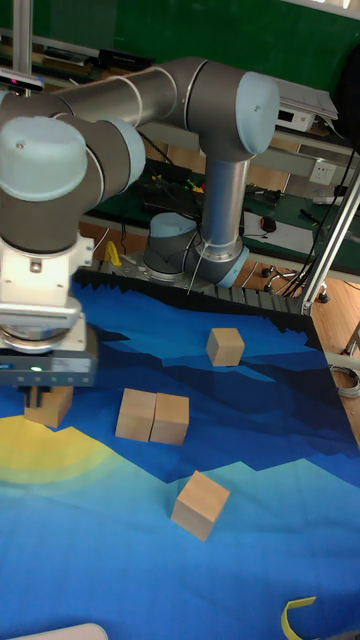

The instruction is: Stack the blocks into a pyramid shape

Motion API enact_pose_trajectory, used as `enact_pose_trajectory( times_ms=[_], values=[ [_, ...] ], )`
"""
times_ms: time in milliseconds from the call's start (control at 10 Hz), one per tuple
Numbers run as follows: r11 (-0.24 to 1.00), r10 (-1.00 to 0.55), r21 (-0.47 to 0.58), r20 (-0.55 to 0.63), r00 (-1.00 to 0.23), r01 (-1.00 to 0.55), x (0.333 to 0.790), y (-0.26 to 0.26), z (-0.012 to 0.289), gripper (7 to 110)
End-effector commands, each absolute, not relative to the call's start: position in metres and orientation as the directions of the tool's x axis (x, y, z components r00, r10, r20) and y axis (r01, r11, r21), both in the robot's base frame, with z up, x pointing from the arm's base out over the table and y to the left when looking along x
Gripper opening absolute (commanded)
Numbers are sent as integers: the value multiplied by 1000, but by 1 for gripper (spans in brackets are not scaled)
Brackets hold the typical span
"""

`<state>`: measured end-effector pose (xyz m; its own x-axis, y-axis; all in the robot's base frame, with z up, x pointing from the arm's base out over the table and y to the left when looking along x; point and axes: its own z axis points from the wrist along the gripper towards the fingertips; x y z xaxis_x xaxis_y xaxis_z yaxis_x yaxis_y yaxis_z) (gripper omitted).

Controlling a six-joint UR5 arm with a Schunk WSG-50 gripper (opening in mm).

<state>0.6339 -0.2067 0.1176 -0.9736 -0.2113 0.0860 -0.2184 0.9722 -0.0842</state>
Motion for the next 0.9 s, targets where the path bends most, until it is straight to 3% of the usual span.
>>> enact_pose_trajectory(
  times_ms=[0, 100, 300, 700, 800],
  values=[
    [983, -184, -26, -7, -983, -184, 646, -208, 119, 7],
    [995, -102, -21, 11, -995, -102, 641, -208, 119, 7],
    [968, -29, -250, 30, -999, -36, 637, -265, 127, 7],
    [986, 13, -166, 17, -1000, 10, 638, -244, 122, 7],
    [995, -10, -100, 11, -1000, -11, 640, -227, 120, 7]
  ],
)
